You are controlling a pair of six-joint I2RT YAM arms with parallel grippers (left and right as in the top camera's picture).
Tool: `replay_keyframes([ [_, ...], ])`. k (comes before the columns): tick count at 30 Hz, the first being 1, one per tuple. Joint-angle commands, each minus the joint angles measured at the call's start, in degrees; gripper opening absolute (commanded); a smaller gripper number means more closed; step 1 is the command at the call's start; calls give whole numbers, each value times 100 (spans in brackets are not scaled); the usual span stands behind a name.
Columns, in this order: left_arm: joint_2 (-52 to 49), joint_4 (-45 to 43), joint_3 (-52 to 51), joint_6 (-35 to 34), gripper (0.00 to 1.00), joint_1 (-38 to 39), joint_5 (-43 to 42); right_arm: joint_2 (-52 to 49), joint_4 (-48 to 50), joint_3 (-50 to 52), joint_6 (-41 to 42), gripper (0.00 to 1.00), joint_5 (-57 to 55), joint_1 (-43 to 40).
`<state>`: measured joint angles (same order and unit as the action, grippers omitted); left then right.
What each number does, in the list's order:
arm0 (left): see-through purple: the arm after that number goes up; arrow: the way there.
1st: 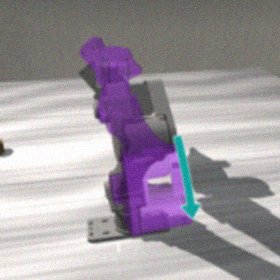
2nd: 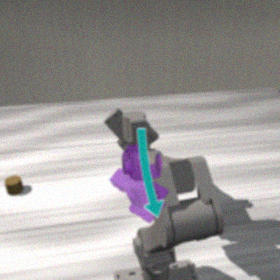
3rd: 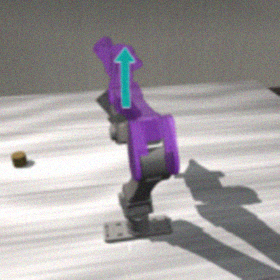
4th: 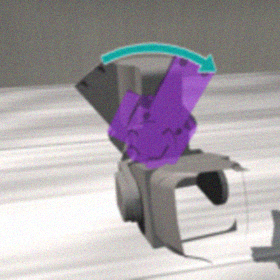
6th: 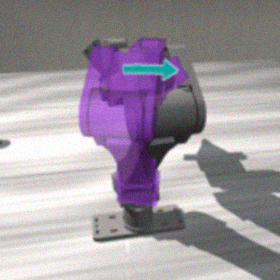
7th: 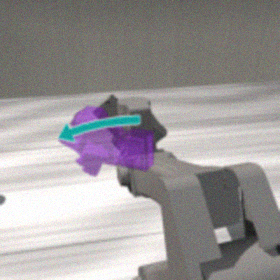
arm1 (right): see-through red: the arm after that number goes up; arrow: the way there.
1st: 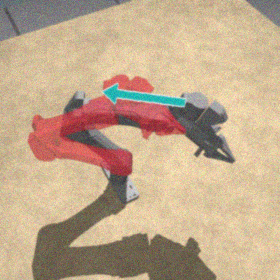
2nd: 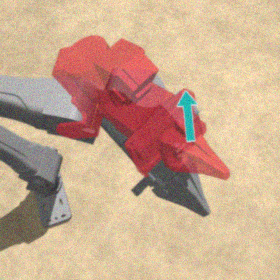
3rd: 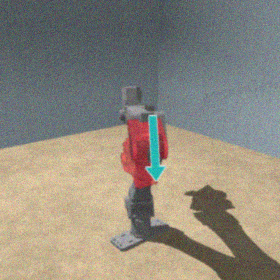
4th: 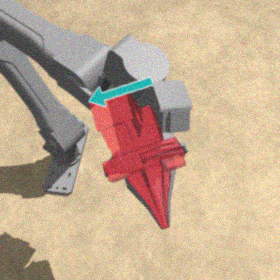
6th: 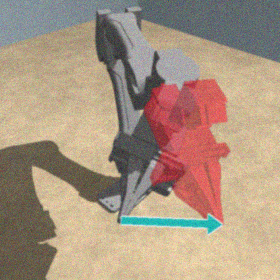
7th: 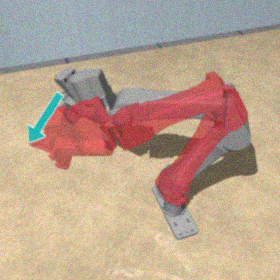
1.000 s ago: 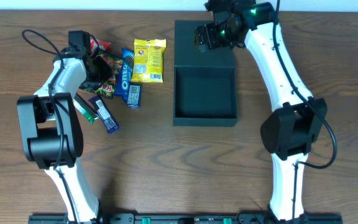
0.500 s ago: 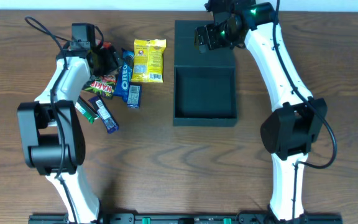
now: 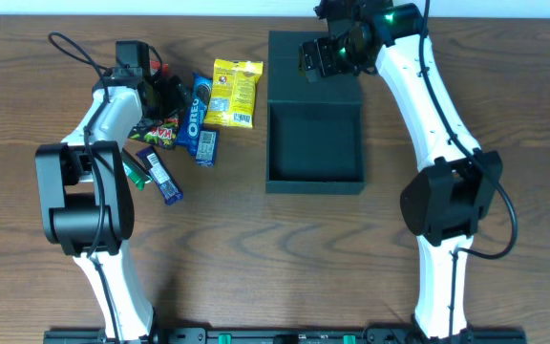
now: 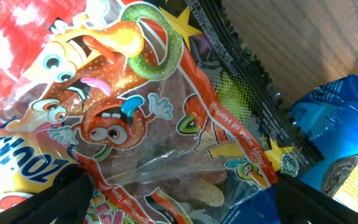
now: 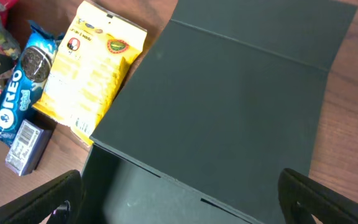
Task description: Pack container
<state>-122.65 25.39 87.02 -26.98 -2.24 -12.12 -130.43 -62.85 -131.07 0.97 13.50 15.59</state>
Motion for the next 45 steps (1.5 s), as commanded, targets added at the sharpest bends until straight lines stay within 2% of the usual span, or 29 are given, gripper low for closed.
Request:
replay_keyframes([
  [1,-568,103,-87,-44,96,-9,-302,195,-31,-13,-68,99,4,-50],
  [3,-645,149,-87,-44,100,-9,-341,195,-46,-13,-68,99,4,-50],
  [5,-704,223,-87,-42,85,-9,-343,195,-63,-13,-70,99,4,-50],
  [9,-758,341,-87,24,70,-9,-337,195,-94,-13,-70,99,4,-50],
  [17,-920,636,-87,138,54,-9,-339,195,-129,-13,-85,99,2,-50],
  [20,-925,756,-87,184,42,-9,-284,195,-127,-13,-85,99,2,-50],
  [26,-925,925,-87,282,6,-9,-273,195,-129,-13,-85,99,2,-50],
  [38,-772,1384,-87,321,6,0,-297,195,-129,-13,-87,99,2,-52],
  [45,304,1335,-85,481,6,4,127,195,-127,-13,-85,99,2,-52],
])
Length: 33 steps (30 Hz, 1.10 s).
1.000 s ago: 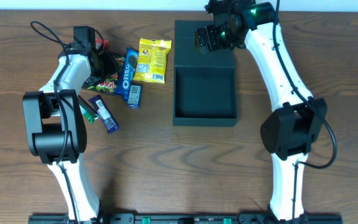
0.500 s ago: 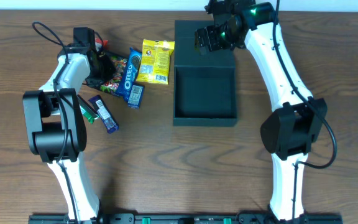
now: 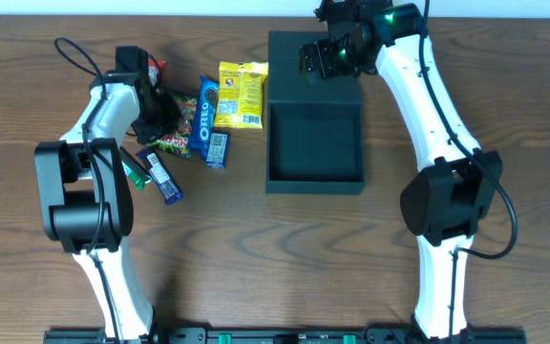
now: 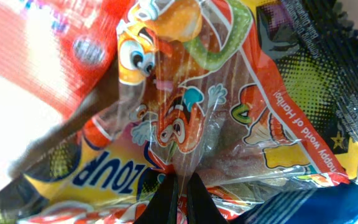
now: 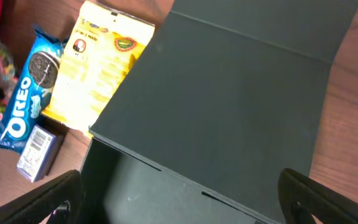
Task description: Pack container
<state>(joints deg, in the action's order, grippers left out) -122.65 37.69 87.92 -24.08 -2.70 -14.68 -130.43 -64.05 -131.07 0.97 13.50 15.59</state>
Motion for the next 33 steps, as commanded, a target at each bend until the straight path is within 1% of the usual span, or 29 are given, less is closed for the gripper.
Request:
replay_keyframes([
  [1,474,107,-175,238,6,50,452,195,-4,-13,-85,99,4,-52],
  [6,1360,90,-175,361,6,59,741,197,13,-13,-85,99,4,-63],
  [11,2041,-2,-175,442,6,155,787,278,42,-20,-83,99,4,-109],
  [15,2271,-20,-175,509,6,369,1235,424,107,-20,-83,99,7,-205],
  [18,2190,-17,-181,546,6,422,1266,481,98,-20,-83,99,7,-273],
  [19,2129,-20,-181,540,16,422,1202,485,81,-20,-81,99,9,-284],
  [21,1987,-24,-181,407,67,411,1008,485,39,-20,-81,99,11,-289],
  [22,1917,-17,-181,282,77,411,890,485,28,-20,-81,99,11,-289],
  [23,1836,-4,-181,118,95,411,772,485,15,-20,-81,99,9,-286],
  [26,1552,61,-181,-741,95,413,627,485,13,-20,-81,99,11,-278],
  [28,1373,-13,-181,-1193,95,413,629,485,2,-20,-81,99,39,-278],
  [33,852,-326,-181,-1834,95,404,645,485,-11,-20,-81,99,48,-278],
])
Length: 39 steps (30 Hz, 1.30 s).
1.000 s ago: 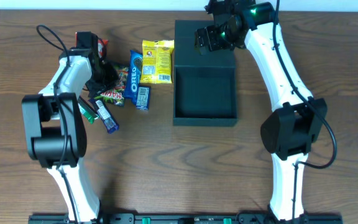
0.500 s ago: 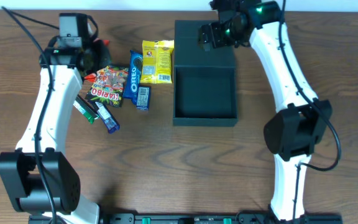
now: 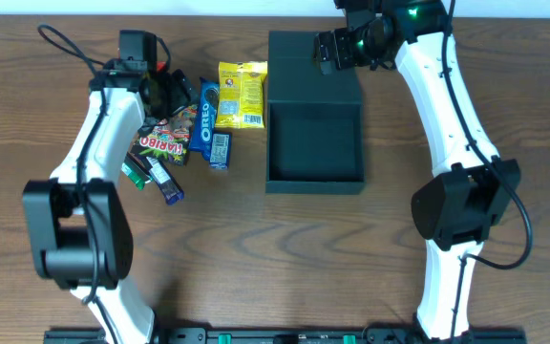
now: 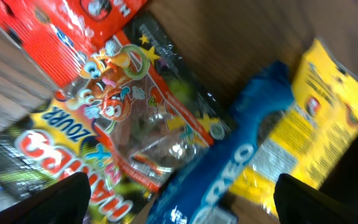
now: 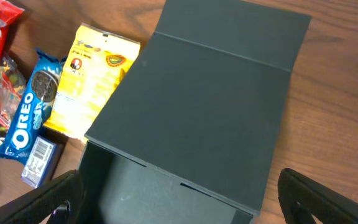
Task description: Pack container
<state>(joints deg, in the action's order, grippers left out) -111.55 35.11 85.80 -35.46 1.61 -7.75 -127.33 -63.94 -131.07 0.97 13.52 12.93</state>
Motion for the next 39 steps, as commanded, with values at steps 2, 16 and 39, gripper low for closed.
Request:
replay_keyframes([
  [2,-476,-160,31,-800,95,-42,-66,175,-31,-20,-81,99,48,-11],
  [16,-1429,-732,31,-962,95,-400,-682,175,-98,-20,-83,99,46,-11],
  [39,-2133,-166,35,61,37,-426,-986,175,-260,-20,-83,99,46,-11],
])
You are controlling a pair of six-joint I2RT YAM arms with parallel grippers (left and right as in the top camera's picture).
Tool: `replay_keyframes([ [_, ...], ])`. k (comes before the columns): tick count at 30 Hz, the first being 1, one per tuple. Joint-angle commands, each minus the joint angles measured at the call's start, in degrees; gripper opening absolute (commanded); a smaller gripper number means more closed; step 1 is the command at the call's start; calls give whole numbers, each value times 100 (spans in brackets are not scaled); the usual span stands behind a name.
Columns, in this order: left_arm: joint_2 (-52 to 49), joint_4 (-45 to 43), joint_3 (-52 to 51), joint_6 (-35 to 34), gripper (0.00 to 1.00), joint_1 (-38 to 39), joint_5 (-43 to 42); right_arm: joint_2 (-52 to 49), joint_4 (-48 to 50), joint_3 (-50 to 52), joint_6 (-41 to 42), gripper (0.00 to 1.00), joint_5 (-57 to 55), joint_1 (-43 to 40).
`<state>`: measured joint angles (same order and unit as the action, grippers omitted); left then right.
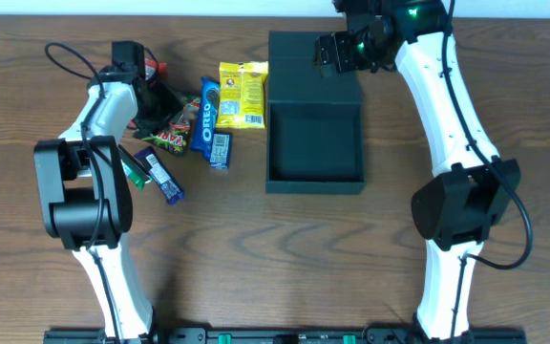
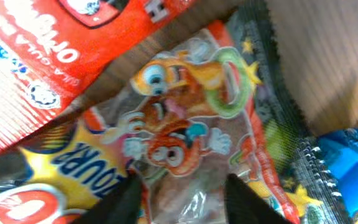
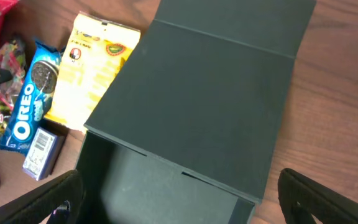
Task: Pack container
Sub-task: 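Carry the Haribo bag with the left gripper into the black box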
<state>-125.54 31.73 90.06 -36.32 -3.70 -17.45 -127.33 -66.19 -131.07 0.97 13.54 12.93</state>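
Observation:
The Haribo gummy bag [image 1: 167, 134] [image 2: 185, 124] lies crumpled in the snack pile at the left. My left gripper [image 1: 149, 100] [image 2: 184, 199] is down on it, jaws drawn partway in with a bunch of the clear film between the fingers [image 2: 132, 199]. The black box [image 1: 315, 182] stands open in the middle, its lid [image 3: 210, 93] folded back flat. My right gripper [image 1: 337, 53] [image 3: 179, 199] hovers over the lid, open and holding nothing.
An Oreo pack [image 1: 202, 119], a yellow snack bag [image 1: 240, 94] and a small blue box [image 1: 220, 148] lie between the gummy bag and the box. A red packet [image 2: 55, 50] sits behind the bag. A blue bar [image 1: 160, 174] lies nearer the front.
My left gripper was raised and wide open above the snacks; now it is low on the gummy bag with its jaws drawn in around it. The right arm has barely moved.
My left gripper stood open on the gummy bag, then was shut on a thin fold of it with the bag dragged left. Then it was open and higher, the bag lying flat. Now it is down and shut on the bag again. The right gripper stayed open over the lid.

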Motion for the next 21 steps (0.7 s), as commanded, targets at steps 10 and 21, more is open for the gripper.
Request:
replay_keyframes([
  [10,-732,363,-391,278,9,109,-15,175,-179,-20,-85,99,44,-11],
  [21,-684,608,-372,315,6,109,-46,175,-223,-20,-85,99,44,-11],
])
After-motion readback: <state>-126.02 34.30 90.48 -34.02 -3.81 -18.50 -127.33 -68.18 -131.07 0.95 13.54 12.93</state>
